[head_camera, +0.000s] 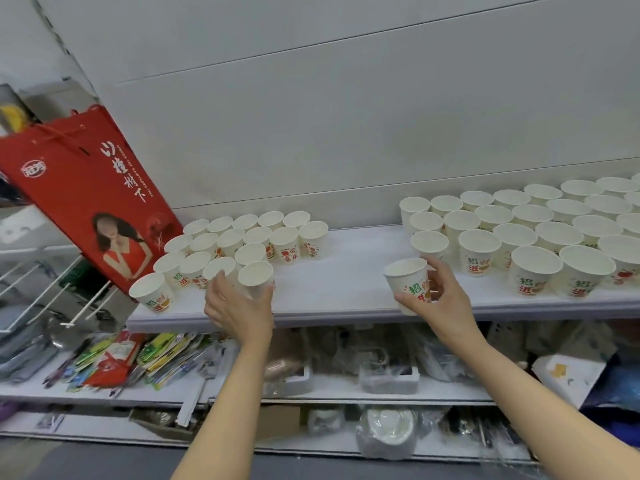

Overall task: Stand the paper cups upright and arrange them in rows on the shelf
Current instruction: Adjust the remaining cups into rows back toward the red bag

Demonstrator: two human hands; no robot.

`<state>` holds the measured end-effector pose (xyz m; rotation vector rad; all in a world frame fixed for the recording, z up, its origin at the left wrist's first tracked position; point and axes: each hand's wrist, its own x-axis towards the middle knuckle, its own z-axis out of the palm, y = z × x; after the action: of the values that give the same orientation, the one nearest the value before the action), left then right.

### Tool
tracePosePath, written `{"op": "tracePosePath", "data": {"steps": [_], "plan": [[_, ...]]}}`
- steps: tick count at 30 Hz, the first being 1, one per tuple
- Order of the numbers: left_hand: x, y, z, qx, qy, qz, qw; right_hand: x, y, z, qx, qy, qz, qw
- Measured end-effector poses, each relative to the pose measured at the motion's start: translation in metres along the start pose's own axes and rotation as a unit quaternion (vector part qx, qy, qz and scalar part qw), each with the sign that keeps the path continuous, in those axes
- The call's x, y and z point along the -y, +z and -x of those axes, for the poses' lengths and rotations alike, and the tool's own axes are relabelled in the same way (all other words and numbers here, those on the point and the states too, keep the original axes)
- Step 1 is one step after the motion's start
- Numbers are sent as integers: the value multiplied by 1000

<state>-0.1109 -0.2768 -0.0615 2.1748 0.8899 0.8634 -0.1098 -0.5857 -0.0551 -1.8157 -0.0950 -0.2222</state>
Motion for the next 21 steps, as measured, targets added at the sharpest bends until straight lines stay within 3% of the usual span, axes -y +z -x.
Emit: {"op": "tracePosePath", "data": {"steps": [7, 16, 21], "plan": [[23, 21, -23, 62, 63, -46, 995, 1, -26, 17, -42, -44, 19, 998], [0, 42, -18, 95, 27, 21, 995, -22, -82, 17, -149, -6, 54, 987], [-50, 59, 42, 214, 110, 89, 967, -27, -95, 4, -177, -21, 83, 981]]}}
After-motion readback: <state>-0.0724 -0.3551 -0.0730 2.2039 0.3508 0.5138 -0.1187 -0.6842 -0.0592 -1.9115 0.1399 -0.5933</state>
